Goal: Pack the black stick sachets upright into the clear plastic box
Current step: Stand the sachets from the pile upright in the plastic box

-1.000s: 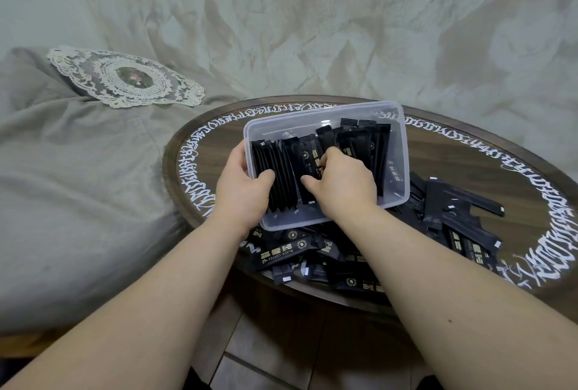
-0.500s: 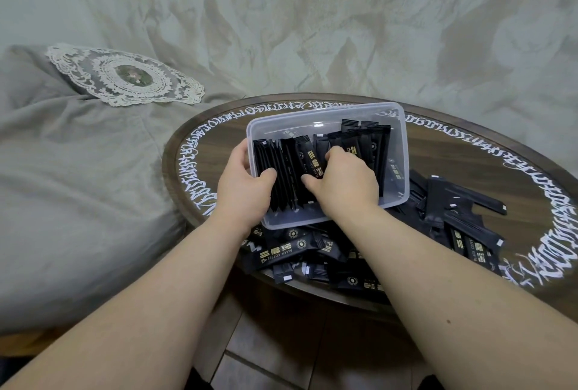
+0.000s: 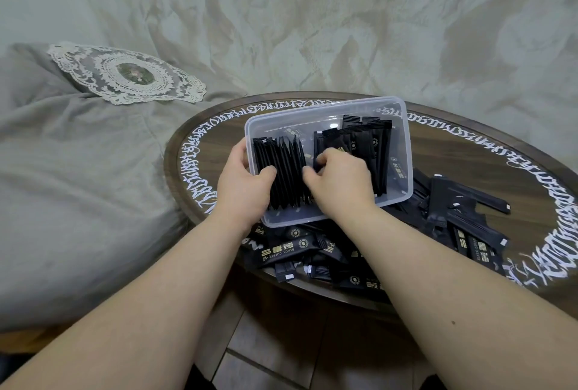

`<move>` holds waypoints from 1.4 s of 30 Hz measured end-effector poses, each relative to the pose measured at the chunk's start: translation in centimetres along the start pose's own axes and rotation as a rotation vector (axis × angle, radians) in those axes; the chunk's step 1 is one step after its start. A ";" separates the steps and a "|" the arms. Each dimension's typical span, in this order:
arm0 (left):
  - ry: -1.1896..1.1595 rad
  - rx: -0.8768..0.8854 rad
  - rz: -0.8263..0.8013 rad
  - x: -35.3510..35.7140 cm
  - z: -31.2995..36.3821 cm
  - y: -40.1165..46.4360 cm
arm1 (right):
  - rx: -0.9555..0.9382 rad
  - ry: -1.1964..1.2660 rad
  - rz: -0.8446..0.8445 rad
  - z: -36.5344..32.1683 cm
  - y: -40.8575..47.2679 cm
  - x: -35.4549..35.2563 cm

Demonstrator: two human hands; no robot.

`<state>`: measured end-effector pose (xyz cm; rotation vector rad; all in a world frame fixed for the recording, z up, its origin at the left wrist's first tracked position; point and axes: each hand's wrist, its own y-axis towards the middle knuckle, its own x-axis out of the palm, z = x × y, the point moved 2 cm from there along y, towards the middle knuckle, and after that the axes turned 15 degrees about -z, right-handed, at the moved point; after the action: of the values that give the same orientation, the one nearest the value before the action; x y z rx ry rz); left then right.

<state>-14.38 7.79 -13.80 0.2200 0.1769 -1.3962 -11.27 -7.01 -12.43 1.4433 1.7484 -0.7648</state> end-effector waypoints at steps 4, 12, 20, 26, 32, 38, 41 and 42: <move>-0.016 0.002 0.001 -0.2 0.0 0.0 | 0.097 -0.112 0.023 0.8 0.2 -0.7; -0.014 0.024 -0.072 0.4 0.3 -0.3 | 0.178 -0.089 -0.024 0.8 0.2 -0.6; -0.011 0.028 -0.067 0.5 0.2 -0.3 | 0.133 -0.075 -0.071 1.2 0.5 -0.1; -0.001 0.020 -0.041 0.3 0.1 -0.2 | -0.024 -0.020 -0.115 1.0 0.1 0.2; -0.007 0.015 -0.045 0.3 0.0 -0.3 | -0.086 -0.047 -0.137 1.0 0.0 0.1; -0.026 0.002 -0.006 -0.2 -0.3 -0.1 | -0.046 -0.050 0.011 1.4 -0.1 -0.5; -0.047 -0.010 0.005 -0.6 -0.4 0.1 | -0.005 -0.143 0.102 2.0 -0.2 -1.6; -0.051 -0.010 0.005 -0.7 -0.4 0.1 | 0.006 -0.178 0.097 2.3 -0.2 -1.8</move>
<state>-14.36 8.60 -14.04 0.1764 0.1414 -1.3941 -10.89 -9.87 -12.24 1.4085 1.5320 -0.8210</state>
